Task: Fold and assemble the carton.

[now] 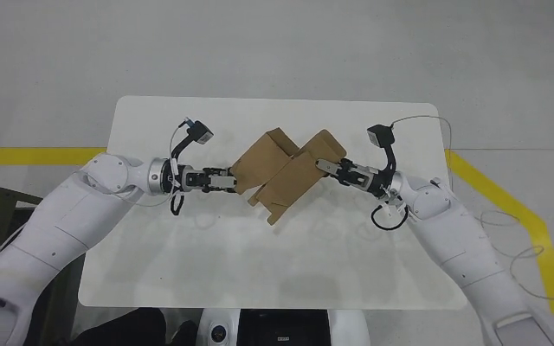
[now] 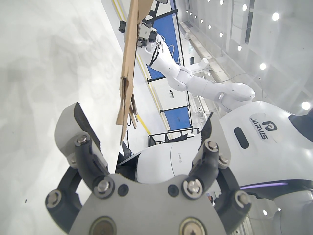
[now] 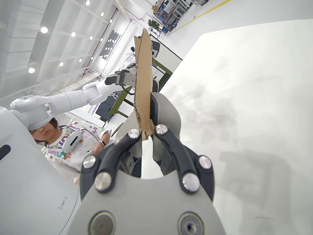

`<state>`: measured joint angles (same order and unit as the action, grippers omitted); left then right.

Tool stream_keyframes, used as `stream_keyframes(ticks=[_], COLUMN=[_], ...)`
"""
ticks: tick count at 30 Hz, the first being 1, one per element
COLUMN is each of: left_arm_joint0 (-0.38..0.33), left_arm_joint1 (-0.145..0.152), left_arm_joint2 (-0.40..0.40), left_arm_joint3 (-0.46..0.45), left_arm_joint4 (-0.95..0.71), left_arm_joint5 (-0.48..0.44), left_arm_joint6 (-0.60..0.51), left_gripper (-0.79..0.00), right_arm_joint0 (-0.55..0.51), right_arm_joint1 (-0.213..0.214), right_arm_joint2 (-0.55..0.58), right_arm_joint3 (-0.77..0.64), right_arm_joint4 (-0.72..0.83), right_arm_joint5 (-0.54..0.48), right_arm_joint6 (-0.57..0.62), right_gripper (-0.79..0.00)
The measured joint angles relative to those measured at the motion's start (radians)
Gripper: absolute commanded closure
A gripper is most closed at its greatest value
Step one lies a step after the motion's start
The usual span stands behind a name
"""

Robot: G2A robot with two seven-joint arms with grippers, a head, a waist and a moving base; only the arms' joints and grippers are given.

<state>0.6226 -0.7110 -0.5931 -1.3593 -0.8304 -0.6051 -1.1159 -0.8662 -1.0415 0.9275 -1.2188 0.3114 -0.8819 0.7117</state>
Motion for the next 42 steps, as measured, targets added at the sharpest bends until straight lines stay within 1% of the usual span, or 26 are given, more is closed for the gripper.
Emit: stream_keyframes(ticks=[8, 18, 23, 30, 31, 32, 34, 35, 36, 38, 42], left_arm_joint0=[0.044, 0.085, 0.099, 0.112, 0.112, 0.112, 0.111, 0.11, 0.109, 0.107, 0.104], left_arm_joint1=[0.001, 0.005, 0.001, -0.018, -0.02, -0.023, -0.029, -0.032, -0.036, -0.041, -0.054], left_arm_joint2=[-0.048, -0.136, -0.163, -0.175, -0.176, -0.177, -0.179, -0.179, -0.18, -0.18, -0.182], left_arm_joint3=[-0.037, -0.066, -0.081, -0.082, -0.081, -0.079, -0.075, -0.072, -0.068, -0.06, -0.039], left_arm_joint4=[-0.044, -0.108, -0.099, -0.053, -0.048, -0.042, -0.029, -0.024, -0.017, -0.005, 0.015], left_arm_joint5=[0.042, 0.085, 0.1, 0.121, 0.126, 0.131, 0.147, 0.154, 0.163, 0.176, 0.199], left_arm_joint6=[-0.052, -0.112, -0.112, -0.068, -0.062, -0.056, -0.042, -0.036, -0.03, -0.021, -0.002], left_gripper=[-0.785, -0.785, -0.785, -0.785, -0.717, -0.622, -0.548, -0.529, -0.483, -0.422, -0.363], right_arm_joint0=[-0.014, -0.029, -0.035, -0.041, -0.042, -0.043, -0.044, -0.045, -0.045, -0.044, -0.039], right_arm_joint1=[-0.004, -0.01, -0.013, -0.017, -0.018, -0.018, -0.019, -0.02, -0.021, -0.023, -0.028], right_arm_joint2=[0.023, 0.039, 0.042, 0.049, 0.049, 0.05, 0.052, 0.052, 0.052, 0.05, 0.046], right_arm_joint3=[-0.004, -0.009, -0.015, -0.021, -0.022, -0.023, -0.025, -0.026, -0.027, -0.028, -0.026], right_arm_joint4=[-0.049, -0.104, -0.111, -0.117, -0.117, -0.118, -0.118, -0.118, -0.118, -0.118, -0.115], right_arm_joint5=[0.012, 0.028, 0.03, 0.028, 0.028, 0.028, 0.029, 0.03, 0.031, 0.033, 0.034], right_arm_joint6=[-0.049, -0.085, -0.089, -0.09, -0.089, -0.089, -0.087, -0.086, -0.086, -0.085, -0.079], right_gripper=[0.0, 0.0, 0.0, 0.0, 0.0, 0.0, 0.0, 0.0, 0.0, 0.0, 0.0])
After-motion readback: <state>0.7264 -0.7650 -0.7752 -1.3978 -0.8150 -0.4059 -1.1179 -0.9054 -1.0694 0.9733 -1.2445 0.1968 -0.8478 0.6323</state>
